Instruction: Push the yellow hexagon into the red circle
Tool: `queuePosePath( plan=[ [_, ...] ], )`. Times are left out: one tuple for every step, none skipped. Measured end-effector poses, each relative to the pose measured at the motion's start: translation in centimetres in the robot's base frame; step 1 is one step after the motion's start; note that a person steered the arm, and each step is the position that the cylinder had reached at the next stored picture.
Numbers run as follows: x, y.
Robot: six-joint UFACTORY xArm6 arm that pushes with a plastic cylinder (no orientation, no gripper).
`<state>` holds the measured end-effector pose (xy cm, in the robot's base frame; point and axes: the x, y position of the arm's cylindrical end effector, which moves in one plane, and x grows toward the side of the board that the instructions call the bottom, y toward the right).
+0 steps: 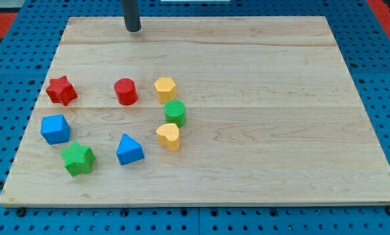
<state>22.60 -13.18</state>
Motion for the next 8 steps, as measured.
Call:
queuePosePath(
  plan=[
    [0.0,0.0],
    [0.0,0.2],
    [0.4,1.1],
    [2.4,4.0],
    [6.7,9.0],
    [9.8,9.3],
    [10.0,9.8],
    [9.7,9.8]
  ],
)
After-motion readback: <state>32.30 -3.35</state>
